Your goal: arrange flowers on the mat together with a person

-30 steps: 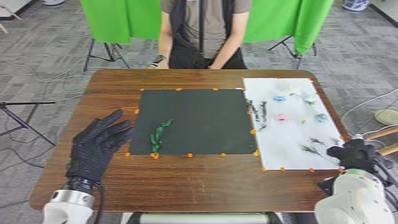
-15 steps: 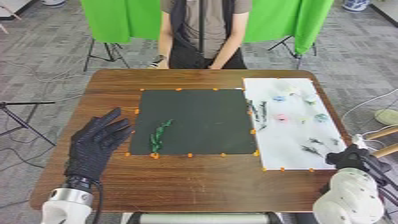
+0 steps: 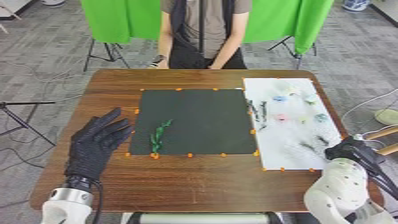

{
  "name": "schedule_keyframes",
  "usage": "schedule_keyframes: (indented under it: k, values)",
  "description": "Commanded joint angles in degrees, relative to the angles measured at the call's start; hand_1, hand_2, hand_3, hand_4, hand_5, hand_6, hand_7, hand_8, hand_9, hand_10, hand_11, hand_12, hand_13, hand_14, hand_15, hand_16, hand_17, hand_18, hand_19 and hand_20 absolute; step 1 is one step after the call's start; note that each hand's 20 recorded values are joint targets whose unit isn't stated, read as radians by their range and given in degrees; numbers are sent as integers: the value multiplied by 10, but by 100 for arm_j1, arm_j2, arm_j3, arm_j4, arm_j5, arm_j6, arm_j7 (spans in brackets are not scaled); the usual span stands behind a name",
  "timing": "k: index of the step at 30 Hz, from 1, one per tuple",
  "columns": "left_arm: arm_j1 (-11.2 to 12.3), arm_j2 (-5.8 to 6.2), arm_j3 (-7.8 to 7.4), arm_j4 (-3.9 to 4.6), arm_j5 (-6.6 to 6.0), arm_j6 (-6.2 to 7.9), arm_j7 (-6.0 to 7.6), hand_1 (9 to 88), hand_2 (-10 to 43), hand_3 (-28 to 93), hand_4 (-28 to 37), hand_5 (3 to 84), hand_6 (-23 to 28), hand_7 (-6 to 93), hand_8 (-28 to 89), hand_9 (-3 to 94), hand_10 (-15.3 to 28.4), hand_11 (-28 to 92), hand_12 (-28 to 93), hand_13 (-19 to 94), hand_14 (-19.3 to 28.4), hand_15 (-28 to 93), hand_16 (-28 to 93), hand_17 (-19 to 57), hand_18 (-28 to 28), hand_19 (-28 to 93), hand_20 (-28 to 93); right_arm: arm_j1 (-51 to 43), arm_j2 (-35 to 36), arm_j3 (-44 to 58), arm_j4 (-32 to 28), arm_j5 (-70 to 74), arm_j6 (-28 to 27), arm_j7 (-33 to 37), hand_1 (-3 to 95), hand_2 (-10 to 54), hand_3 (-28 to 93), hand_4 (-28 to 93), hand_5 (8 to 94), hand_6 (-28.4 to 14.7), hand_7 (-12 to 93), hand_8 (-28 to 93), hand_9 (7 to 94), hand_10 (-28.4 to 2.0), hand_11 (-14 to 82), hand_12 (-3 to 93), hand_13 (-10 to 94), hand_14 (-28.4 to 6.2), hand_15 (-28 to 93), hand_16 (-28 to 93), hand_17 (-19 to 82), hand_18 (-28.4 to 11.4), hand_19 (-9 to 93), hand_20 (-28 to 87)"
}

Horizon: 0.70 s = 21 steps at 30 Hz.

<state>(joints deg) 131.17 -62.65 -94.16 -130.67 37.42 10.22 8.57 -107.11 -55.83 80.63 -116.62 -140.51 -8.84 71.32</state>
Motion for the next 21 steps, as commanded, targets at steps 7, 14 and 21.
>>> schedule_keyframes:
  k: [7, 14, 21]
  values:
    - [53, -18, -37, -12, 21, -46, -52, 227, 94, 763, -257, 412, 130, 113, -83, 396, 248, 289, 106, 284, 284, 552, -130, -68, 258, 660, -94, -136, 96, -268, 94, -516, 709, 31, 484, -92, 689, -283, 889, 11, 166, 31, 911, -115, 299, 181, 754, -97, 594, 120, 206, -161, 734, 105]
    - [128, -23, -90, -50, 0, -11, -31, 227, 95, 763, -257, 412, 130, 113, -83, 396, 248, 289, 106, 283, 284, 553, -130, -68, 258, 661, -94, 25, 201, -397, -66, -1154, 1250, 35, 486, -95, 703, -283, 905, 8, 168, 47, 929, -115, 304, 184, 773, -98, 603, 127, 218, -162, 750, 96]
    - [230, -65, -205, -145, 30, -8, -41, 226, 94, 764, -257, 412, 130, 113, -83, 396, 249, 289, 106, 284, 284, 552, -130, -68, 258, 660, -94, 407, 131, -601, -542, -1152, 1237, -304, 485, -95, 721, -283, 917, 3, 165, 58, 935, -116, 309, 188, 777, -100, 615, 132, 224, -163, 763, 90]
